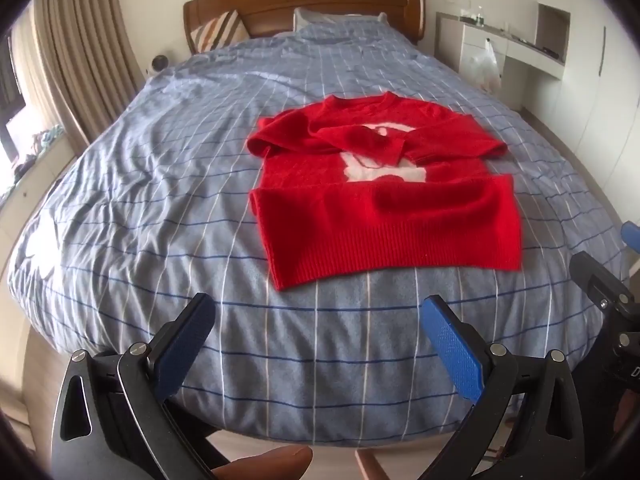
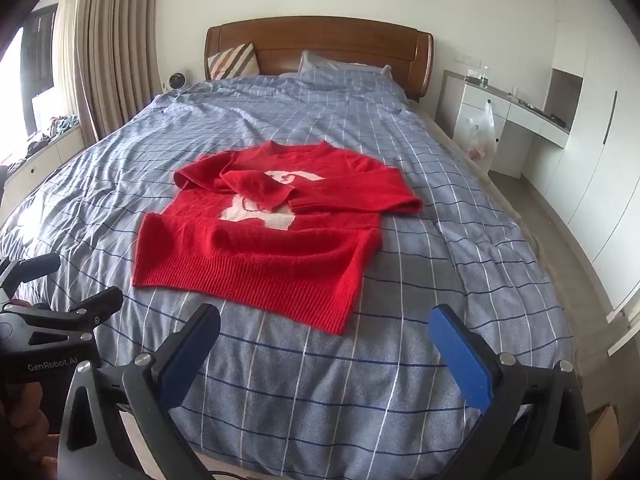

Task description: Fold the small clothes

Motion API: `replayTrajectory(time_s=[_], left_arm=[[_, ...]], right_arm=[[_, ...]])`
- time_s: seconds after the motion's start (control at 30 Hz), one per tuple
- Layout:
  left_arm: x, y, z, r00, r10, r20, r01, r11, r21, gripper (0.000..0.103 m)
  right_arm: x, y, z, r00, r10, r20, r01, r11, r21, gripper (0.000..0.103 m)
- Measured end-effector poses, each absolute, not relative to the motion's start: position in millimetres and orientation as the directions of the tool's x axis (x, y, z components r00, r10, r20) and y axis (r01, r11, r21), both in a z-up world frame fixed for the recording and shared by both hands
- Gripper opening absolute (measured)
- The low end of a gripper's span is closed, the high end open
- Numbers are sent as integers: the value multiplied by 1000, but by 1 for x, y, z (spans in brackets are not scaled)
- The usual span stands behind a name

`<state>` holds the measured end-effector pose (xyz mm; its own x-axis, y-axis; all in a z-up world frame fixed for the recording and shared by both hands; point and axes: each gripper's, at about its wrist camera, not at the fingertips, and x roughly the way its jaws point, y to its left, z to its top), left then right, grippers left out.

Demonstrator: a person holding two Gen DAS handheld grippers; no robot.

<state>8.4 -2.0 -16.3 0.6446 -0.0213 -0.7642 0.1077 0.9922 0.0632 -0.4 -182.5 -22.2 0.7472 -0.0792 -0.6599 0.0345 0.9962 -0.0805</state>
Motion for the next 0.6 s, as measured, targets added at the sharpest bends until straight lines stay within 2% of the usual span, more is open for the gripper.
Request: replayTrajectory(time_s=[0.6], left_arm=[[11, 1, -22, 624, -4, -782, 100, 992, 74, 103]], right_arm=[[8, -184, -30, 709, -141, -691, 83, 990, -117, 103]])
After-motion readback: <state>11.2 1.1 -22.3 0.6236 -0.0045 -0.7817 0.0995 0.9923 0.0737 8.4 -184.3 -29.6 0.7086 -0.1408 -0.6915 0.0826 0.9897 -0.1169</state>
